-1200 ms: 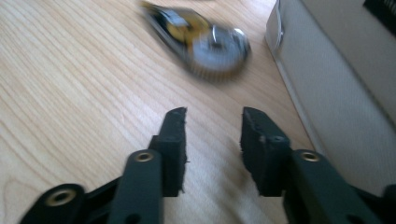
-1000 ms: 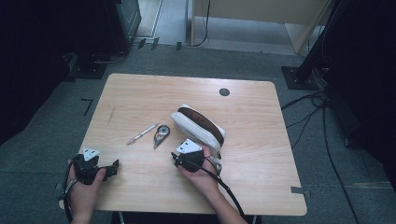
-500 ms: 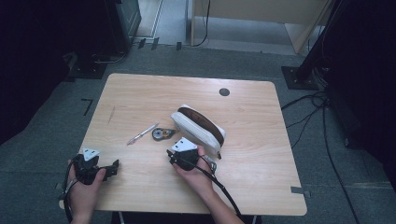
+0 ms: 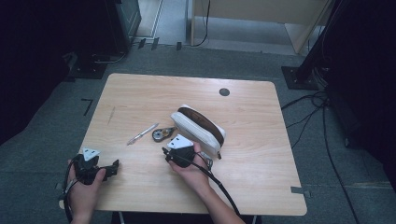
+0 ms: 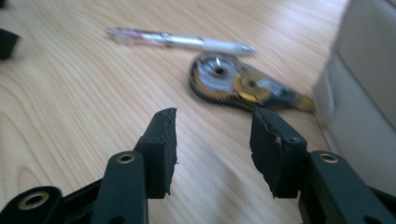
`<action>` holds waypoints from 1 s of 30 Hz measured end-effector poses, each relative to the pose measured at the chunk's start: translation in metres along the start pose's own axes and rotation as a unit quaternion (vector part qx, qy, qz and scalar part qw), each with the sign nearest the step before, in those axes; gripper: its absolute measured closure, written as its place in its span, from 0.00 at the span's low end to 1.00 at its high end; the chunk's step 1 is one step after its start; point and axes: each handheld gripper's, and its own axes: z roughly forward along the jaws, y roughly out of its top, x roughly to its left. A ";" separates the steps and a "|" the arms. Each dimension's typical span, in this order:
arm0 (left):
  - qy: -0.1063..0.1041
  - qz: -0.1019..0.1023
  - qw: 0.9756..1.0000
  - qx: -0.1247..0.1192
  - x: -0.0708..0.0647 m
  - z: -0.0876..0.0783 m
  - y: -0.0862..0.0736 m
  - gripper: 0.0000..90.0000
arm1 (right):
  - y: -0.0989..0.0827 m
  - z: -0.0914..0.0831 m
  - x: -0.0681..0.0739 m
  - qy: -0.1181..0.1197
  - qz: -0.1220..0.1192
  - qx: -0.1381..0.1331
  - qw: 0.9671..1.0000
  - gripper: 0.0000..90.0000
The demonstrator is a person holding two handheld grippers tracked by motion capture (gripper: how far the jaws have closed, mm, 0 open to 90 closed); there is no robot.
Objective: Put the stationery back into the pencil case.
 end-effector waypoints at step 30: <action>-0.003 0.004 1.000 0.000 0.000 0.000 0.000 0.00 | 0.021 0.044 -0.014 0.035 0.006 0.015 0.999 0.45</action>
